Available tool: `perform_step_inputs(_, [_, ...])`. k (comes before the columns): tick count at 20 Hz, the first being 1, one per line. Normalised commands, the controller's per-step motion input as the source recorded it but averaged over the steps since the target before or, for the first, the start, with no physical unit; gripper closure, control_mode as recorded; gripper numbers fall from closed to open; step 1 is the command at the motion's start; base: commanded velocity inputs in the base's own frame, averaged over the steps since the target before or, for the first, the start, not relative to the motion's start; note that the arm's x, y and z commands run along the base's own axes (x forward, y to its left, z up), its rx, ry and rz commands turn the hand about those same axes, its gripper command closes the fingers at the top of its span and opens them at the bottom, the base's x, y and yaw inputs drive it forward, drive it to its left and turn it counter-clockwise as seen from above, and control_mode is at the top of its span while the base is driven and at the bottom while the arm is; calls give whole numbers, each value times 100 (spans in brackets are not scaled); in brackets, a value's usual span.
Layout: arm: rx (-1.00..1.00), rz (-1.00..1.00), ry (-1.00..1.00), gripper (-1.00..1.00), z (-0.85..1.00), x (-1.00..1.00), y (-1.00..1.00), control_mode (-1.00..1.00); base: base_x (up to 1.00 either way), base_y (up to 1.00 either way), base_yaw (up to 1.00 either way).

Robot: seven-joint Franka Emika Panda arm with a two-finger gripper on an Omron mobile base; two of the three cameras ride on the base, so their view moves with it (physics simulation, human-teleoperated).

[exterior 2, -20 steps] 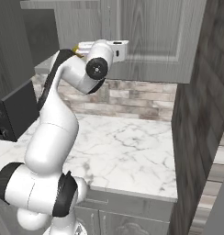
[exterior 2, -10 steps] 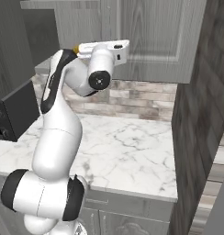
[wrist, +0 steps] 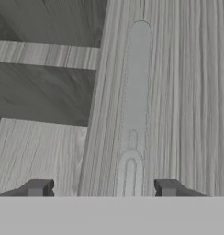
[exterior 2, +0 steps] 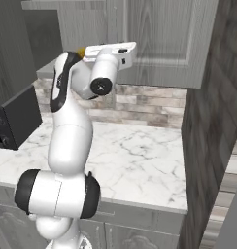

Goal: The dining table condiment station is running low on mayonnaise. Refill the condiment station by opening the cabinet and taking the mayonnaise from the cabinet and placing it on the dining table.

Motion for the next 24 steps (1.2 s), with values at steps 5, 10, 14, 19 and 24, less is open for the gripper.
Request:
perform_step_inputs(5, [4, 0, 2, -100, -1, 4, -28, -100, 0, 0, 0])
perform_step_inputs(10, [0, 0, 3, 100, -9, 15, -2, -100, 0, 0, 0])
perform_step_inputs(14, [0, 0, 4, 100, -20, 20, 0, -100, 0, 0, 0])
perform_step_inputs(19, [0, 0, 5, 100, -19, 23, 0, -100, 0, 0, 0])
perform_step_inputs(24, [0, 0, 5, 100, -10, 20, 0, -100, 0, 0, 0])
